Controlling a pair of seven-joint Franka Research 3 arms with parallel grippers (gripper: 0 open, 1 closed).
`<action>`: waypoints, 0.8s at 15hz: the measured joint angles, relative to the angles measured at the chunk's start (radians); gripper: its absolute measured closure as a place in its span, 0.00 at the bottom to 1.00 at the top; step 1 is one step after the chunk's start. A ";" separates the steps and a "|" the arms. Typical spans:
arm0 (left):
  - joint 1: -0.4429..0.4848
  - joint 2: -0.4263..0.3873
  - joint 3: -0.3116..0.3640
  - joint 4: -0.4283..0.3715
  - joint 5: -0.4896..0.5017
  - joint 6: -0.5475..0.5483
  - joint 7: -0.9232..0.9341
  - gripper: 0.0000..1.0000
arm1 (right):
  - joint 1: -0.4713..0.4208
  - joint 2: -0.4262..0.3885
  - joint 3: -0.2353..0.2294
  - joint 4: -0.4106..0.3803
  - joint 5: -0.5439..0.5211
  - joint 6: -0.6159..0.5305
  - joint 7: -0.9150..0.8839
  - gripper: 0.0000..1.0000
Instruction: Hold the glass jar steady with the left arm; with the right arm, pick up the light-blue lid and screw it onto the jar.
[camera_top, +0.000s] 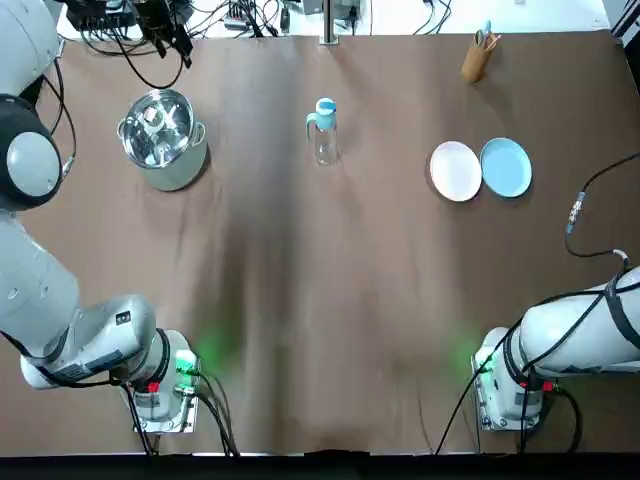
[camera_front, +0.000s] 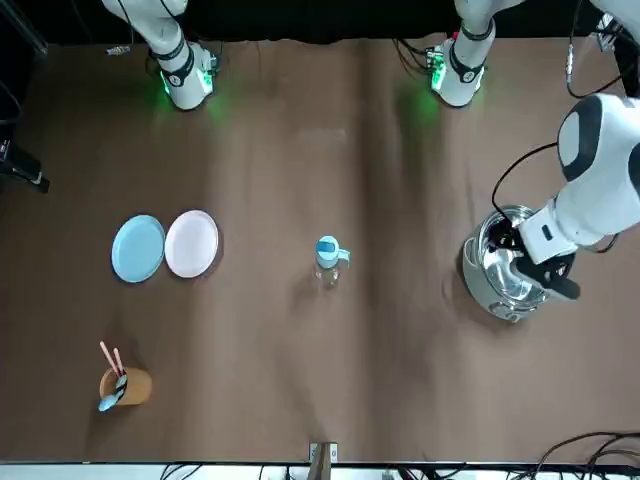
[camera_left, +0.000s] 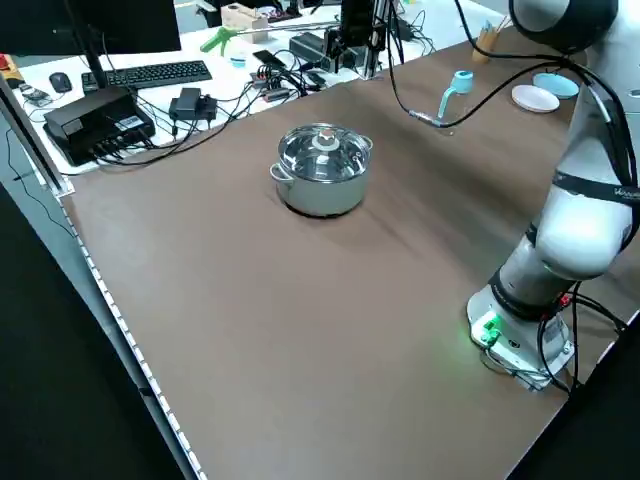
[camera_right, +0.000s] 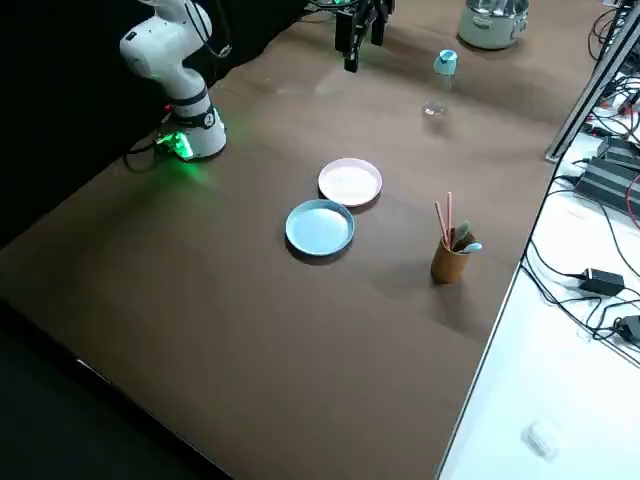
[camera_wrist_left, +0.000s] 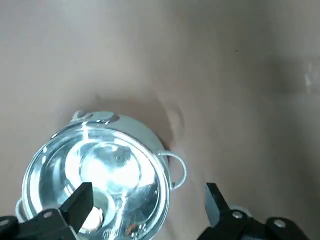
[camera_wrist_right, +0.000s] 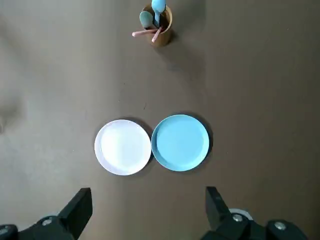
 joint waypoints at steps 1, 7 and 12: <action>0.000 -0.013 0.000 0.007 0.007 -0.021 -0.034 0.01 | 0.000 0.000 0.000 0.000 0.000 0.000 0.000 0.00; 0.016 -0.050 0.002 0.211 -0.008 -0.334 -0.178 0.01 | 0.000 0.000 0.000 0.000 0.000 0.000 0.000 0.00; 0.020 -0.083 0.002 0.282 -0.063 -0.499 -0.199 0.01 | 0.000 0.000 0.000 -0.001 -0.001 0.000 0.000 0.00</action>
